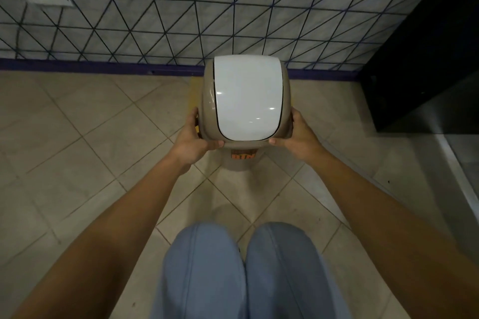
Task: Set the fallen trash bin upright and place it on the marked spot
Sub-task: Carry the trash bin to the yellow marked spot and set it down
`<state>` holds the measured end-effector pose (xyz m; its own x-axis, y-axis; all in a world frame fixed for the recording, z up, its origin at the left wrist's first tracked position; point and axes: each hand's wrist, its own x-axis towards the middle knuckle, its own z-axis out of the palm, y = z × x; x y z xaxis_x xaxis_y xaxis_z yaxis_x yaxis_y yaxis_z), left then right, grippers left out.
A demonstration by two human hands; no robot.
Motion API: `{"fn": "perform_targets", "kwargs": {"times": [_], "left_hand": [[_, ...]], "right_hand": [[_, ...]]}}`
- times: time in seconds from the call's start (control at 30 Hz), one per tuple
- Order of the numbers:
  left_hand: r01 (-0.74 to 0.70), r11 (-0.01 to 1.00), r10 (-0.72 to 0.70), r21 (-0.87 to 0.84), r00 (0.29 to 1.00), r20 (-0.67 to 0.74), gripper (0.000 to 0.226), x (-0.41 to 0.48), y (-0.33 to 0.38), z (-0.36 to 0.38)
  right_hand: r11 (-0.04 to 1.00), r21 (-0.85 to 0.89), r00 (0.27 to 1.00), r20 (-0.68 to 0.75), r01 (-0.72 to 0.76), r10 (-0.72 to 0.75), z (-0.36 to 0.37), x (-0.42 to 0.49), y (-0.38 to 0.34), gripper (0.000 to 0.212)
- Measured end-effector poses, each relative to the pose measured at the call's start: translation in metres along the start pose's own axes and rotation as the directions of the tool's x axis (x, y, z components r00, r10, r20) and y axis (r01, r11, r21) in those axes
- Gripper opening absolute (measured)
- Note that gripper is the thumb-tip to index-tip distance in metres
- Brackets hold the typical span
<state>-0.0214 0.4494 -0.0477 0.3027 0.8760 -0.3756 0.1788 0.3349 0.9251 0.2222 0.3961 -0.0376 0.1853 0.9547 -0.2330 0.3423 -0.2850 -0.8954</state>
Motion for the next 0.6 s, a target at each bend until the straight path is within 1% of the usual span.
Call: {"fn": "perform_targets", "kwargs": {"times": [0.1,0.2,0.27,0.37,0.47,0.6], "left_hand": [[-0.001,1.000,0.001,0.028,1.000,0.017,0.111,0.008,0.003,-0.004],[-0.004,0.999,0.003,0.050,1.000,0.024,0.113,0.019,0.004,-0.009],[-0.011,0.997,0.008,0.072,0.999,0.041,0.115,0.025,0.006,-0.011],[-0.018,0.995,0.013,0.094,0.998,0.056,0.121,0.034,0.010,-0.013],[-0.030,0.990,0.023,0.135,0.998,0.053,0.125,0.037,0.013,-0.015],[-0.056,0.982,0.043,0.179,0.996,0.074,0.127,0.037,0.016,-0.018]], "right_hand": [[1.000,0.001,0.999,-0.022,-0.031,0.031,0.001,0.005,0.003,0.095],[1.000,-0.012,1.000,-0.017,-0.015,0.015,0.000,0.015,0.002,0.095],[0.999,-0.033,1.000,-0.015,0.022,-0.022,-0.002,0.020,0.001,0.094],[0.994,-0.066,0.996,0.034,0.084,-0.082,-0.010,0.025,-0.003,0.091],[0.981,-0.136,0.988,0.085,0.141,-0.130,-0.021,0.023,-0.009,0.089],[0.985,-0.130,0.989,0.112,0.113,-0.099,-0.022,0.024,-0.010,0.098]]}}
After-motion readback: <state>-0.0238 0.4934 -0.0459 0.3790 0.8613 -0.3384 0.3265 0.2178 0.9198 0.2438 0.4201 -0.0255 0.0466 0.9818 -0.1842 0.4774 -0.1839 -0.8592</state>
